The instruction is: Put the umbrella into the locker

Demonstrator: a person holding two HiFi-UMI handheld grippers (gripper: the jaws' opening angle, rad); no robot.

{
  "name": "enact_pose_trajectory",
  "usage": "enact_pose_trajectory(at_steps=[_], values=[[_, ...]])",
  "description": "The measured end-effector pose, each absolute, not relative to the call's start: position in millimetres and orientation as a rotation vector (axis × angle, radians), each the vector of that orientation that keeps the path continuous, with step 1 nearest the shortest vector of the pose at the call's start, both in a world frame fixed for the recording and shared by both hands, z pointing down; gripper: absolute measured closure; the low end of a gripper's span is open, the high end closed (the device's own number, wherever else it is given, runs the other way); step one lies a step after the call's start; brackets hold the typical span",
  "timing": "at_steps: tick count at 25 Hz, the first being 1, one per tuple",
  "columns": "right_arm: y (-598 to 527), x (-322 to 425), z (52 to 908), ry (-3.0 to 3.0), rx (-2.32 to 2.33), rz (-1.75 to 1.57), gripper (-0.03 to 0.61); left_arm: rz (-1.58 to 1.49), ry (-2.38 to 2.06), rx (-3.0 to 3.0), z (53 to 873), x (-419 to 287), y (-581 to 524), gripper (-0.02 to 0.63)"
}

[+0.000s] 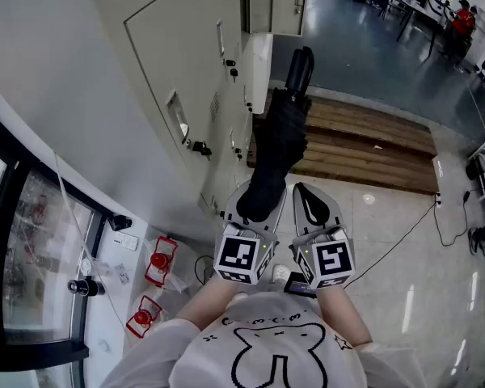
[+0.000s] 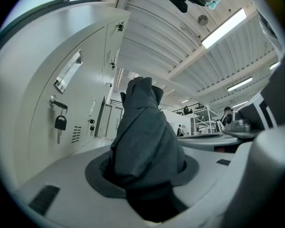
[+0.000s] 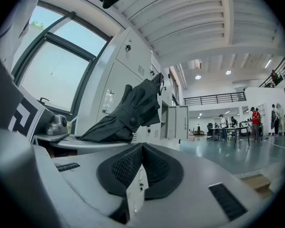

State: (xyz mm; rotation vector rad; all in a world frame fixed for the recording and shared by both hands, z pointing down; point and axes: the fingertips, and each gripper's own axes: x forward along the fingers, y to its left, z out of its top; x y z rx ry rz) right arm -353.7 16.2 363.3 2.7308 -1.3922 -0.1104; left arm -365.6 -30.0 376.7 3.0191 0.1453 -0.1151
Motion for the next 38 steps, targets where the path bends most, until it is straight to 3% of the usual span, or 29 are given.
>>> enact_pose_trajectory(at_steps=[9, 38], values=[[16.8, -333.6, 363.5, -1.428, 2.707, -0.123, 0.555, -0.104, 0.147, 3.017, 375.8, -341.9, -28.8, 0.405], [39.2, -145.9, 359.8, -1.681, 2.626, -0.133, 0.554, -0.091, -0.112, 3.020, 375.9, -163.2, -2.3, 0.405]])
